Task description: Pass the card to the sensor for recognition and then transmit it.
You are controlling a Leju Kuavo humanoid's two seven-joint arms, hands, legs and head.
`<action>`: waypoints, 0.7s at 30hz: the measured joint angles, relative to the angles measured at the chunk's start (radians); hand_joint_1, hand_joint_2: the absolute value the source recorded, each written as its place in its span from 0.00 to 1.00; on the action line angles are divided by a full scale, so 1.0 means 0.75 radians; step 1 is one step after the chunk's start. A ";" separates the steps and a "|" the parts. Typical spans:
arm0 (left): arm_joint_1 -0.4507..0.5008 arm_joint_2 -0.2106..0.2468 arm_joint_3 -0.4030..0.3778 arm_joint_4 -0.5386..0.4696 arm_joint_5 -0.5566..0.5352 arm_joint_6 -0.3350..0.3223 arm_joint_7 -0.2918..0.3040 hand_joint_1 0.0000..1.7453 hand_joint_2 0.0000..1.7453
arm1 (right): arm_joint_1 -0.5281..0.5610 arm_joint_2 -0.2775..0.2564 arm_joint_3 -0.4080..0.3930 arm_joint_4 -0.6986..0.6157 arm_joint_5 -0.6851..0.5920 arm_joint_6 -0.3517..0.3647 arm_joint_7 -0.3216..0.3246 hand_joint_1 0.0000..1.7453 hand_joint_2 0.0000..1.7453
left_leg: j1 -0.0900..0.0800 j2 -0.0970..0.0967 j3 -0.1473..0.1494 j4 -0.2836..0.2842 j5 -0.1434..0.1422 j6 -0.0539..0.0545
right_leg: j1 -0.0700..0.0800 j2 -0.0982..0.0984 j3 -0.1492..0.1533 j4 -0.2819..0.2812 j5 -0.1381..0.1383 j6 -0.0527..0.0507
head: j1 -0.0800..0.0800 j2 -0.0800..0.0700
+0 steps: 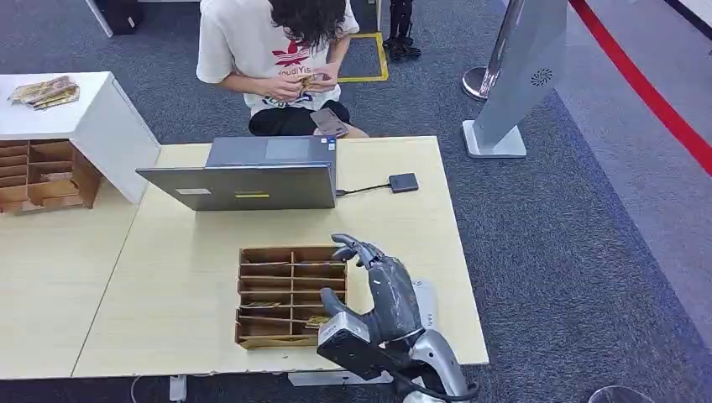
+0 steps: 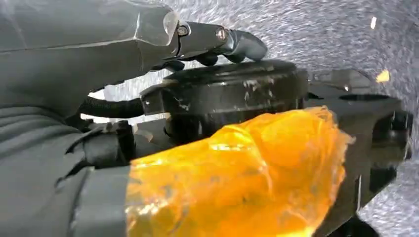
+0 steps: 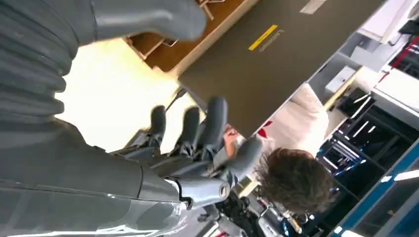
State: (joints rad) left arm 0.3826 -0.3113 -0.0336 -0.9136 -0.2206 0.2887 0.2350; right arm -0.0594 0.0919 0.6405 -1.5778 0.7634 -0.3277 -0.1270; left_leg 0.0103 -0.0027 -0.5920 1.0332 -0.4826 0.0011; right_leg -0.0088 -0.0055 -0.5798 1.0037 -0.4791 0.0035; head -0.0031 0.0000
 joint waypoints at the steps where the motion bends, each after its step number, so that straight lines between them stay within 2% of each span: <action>1: 0.000 0.002 0.001 0.001 -0.039 -0.026 -0.012 0.00 0.00 | -0.005 0.000 0.004 0.009 0.025 -0.011 0.007 0.17 1.00 | 0.000 -0.001 0.000 0.000 0.000 0.000 | 0.000 -0.001 0.000 0.000 0.000 0.000 | 0.000 0.000; 4: -0.013 0.015 0.001 0.022 -0.158 -0.106 -0.078 0.00 0.00 | -0.021 0.000 0.010 0.032 0.099 -0.036 0.022 0.18 1.00 | -0.001 -0.009 0.000 0.000 0.000 0.000 | -0.001 -0.004 0.000 0.000 -0.001 0.001 | -0.001 0.000; 6: -0.037 0.036 -0.019 0.072 -0.218 -0.154 -0.155 0.00 0.00 | -0.036 0.000 0.016 0.051 0.146 -0.052 0.036 0.20 1.00 | -0.002 -0.013 0.000 0.000 0.001 0.000 | -0.002 -0.005 0.001 0.000 -0.002 0.003 | 0.000 0.000; 11: -0.144 0.110 -0.144 0.301 -0.278 -0.165 -0.352 0.00 0.00 | -0.067 0.001 0.038 0.109 0.202 -0.075 0.053 0.19 1.00 | -0.010 -0.019 0.003 -0.003 0.003 0.003 | -0.011 -0.011 0.002 0.001 -0.003 0.005 | -0.002 0.000; 15: -0.255 0.150 -0.253 0.483 -0.301 -0.166 -0.441 0.00 0.00 | -0.081 0.001 0.047 0.140 0.210 -0.075 0.054 0.17 1.00 | -0.013 -0.022 0.003 -0.004 0.004 0.005 | -0.015 -0.013 0.004 0.001 -0.004 0.006 | -0.001 0.000; 21: -0.397 0.194 -0.428 0.695 -0.375 -0.181 -0.528 0.00 0.00 | -0.095 0.001 0.054 0.171 0.211 -0.073 0.054 0.16 1.00 | -0.017 -0.030 0.003 -0.004 0.004 0.007 | -0.019 -0.019 0.007 0.001 -0.006 0.010 | -0.001 0.000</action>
State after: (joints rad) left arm 0.0849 -0.1659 -0.3549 -0.3925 -0.5017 0.1530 -0.1610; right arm -0.1304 0.0927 0.6813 -1.4492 0.9213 -0.3826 -0.0862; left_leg -0.0026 -0.0253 -0.5899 1.0303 -0.4795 0.0062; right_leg -0.0234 -0.0198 -0.5746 1.0045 -0.4835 0.0106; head -0.0038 0.0000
